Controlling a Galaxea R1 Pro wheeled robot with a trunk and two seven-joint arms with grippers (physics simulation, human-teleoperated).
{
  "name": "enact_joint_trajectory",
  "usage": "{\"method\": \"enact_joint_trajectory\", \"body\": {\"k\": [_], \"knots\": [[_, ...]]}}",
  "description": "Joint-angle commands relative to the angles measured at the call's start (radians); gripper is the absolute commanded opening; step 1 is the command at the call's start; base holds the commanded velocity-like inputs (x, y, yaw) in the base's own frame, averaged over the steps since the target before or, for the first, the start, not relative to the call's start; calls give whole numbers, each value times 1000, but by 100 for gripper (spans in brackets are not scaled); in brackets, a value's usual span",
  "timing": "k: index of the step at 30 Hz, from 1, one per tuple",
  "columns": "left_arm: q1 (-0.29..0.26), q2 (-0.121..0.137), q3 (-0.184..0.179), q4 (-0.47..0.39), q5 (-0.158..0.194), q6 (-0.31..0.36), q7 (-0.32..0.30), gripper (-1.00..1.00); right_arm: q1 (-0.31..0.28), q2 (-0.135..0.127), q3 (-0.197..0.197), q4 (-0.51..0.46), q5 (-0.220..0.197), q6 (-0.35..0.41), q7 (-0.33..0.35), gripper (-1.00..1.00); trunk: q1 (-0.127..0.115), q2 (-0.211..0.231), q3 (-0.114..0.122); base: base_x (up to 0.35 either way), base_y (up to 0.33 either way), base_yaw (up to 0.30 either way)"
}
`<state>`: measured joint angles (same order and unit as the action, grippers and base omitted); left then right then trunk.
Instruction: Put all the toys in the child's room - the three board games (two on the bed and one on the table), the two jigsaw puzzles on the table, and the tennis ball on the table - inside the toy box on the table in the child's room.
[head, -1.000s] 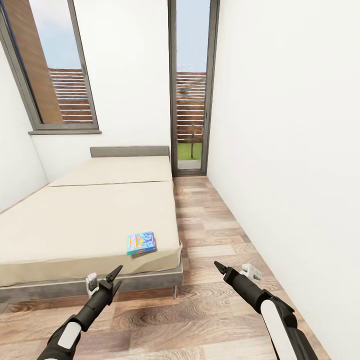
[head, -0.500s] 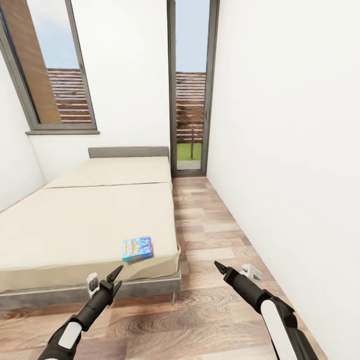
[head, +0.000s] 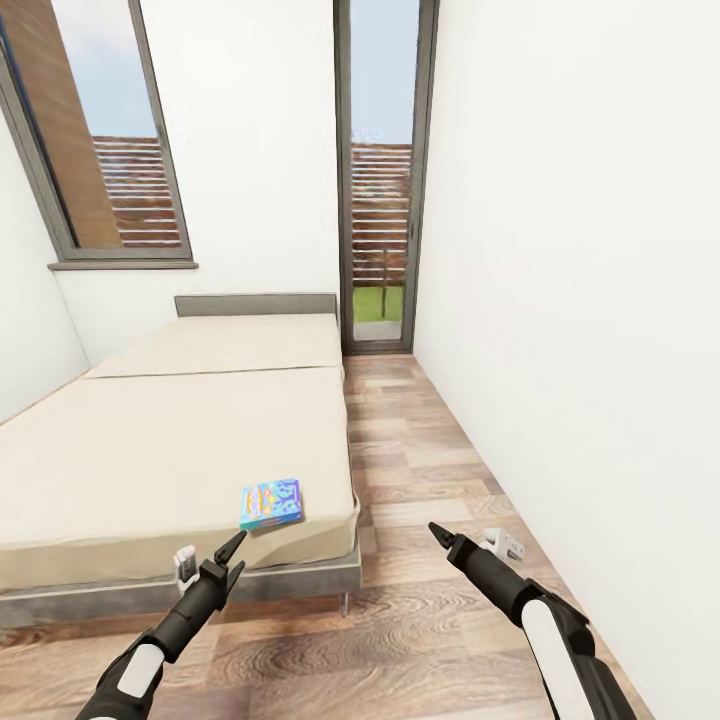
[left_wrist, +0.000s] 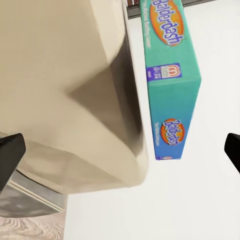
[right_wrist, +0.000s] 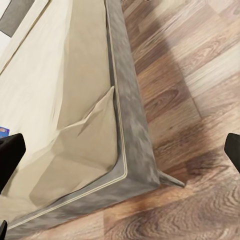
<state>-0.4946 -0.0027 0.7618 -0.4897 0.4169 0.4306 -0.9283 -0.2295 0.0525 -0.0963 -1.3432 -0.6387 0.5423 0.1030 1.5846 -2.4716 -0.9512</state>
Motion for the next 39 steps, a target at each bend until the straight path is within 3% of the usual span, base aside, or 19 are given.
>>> {"method": "enact_joint_trajectory", "body": {"k": [1, 23, 39], "knots": [[-1, 0, 4, 0, 2, 8, -3, 100, -1, 1, -3, -1, -1, 7, 4, 100, 0, 0, -1, 176, 0, 0], [-1, -1, 3, 0, 2, 16, 2, 100, -1, 0, -3, -1, -1, 8, 4, 100, 0, 0, -1, -25, 0, 0], [-1, -15, 2, 0, -1, 10, 3, 100, -1, -9, -3, -1, -1, 8, 4, 100, 0, 0, -1, -2, 0, 0]]}}
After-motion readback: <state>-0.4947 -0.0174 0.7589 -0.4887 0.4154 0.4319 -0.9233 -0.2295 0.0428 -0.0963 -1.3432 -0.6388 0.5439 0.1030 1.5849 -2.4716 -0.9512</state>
